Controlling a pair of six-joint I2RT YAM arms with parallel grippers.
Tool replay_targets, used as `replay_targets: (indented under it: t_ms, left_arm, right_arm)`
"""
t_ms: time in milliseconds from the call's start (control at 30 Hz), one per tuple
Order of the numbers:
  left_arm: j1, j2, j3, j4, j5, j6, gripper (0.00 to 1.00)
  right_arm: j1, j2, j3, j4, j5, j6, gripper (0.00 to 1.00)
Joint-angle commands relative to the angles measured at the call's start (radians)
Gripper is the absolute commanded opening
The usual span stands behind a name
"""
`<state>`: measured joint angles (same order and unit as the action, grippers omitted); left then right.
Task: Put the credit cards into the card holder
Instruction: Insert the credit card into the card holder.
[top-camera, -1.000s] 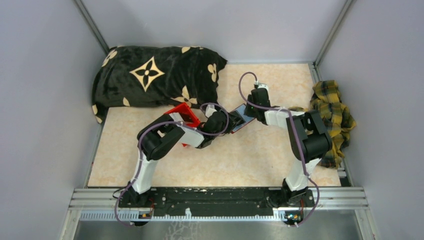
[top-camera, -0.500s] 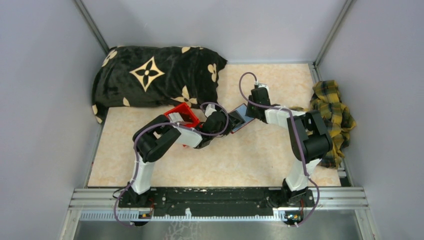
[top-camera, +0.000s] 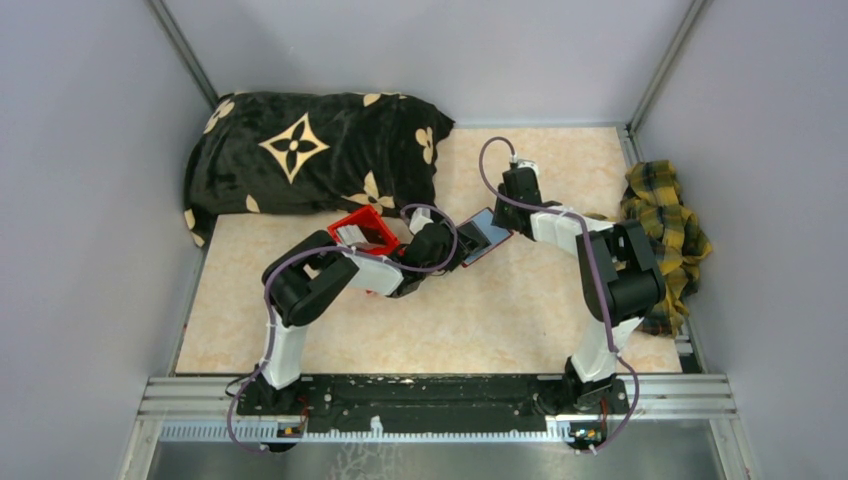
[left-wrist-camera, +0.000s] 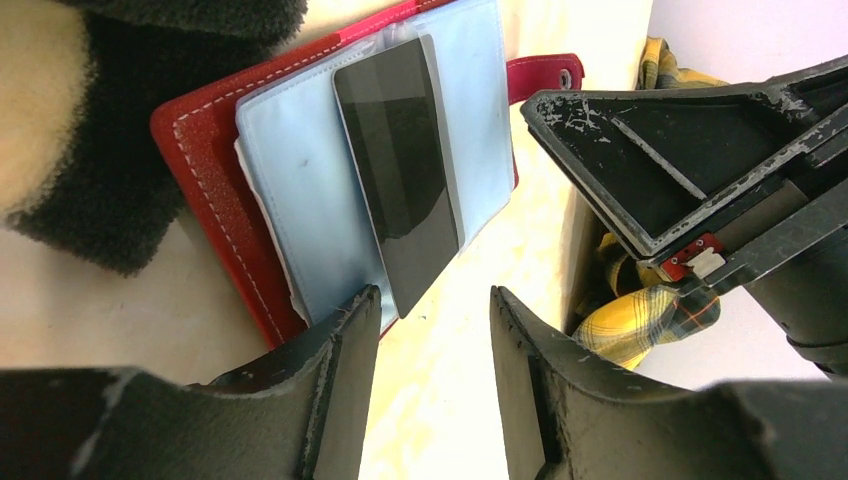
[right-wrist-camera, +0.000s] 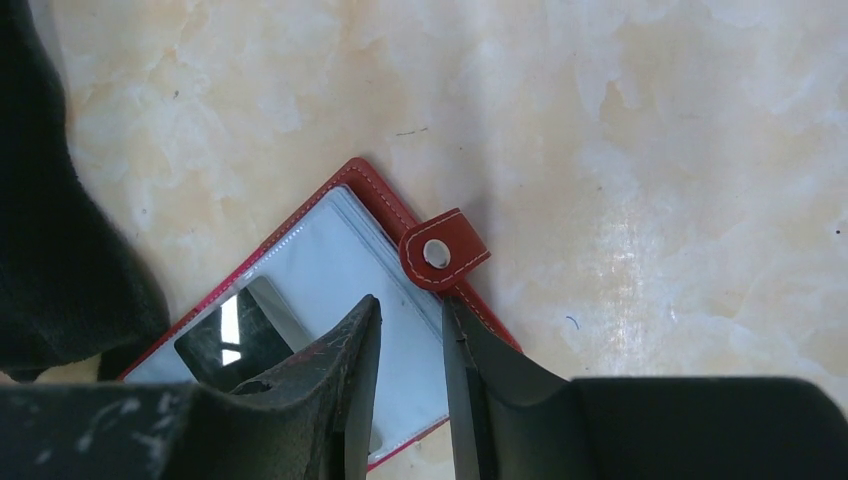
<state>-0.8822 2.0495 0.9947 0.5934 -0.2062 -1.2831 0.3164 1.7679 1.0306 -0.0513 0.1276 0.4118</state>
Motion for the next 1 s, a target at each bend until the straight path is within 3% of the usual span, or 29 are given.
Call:
replay_targets:
  t_ms: [0, 967]
  left_arm:
    - [-0.006, 0.012, -0.056, -0.211, -0.039, 0.056, 0.53]
    - [0.006, -0.053, -0.037, -0.233, -0.219, 0.163, 0.38]
  right_arm:
    - [-0.011, -0.012, 0.046, 0.016, 0.017, -0.011, 0.30]
    - [-0.024, 0.071, 0.086, 0.027, 0.010, -0.019, 0.24]
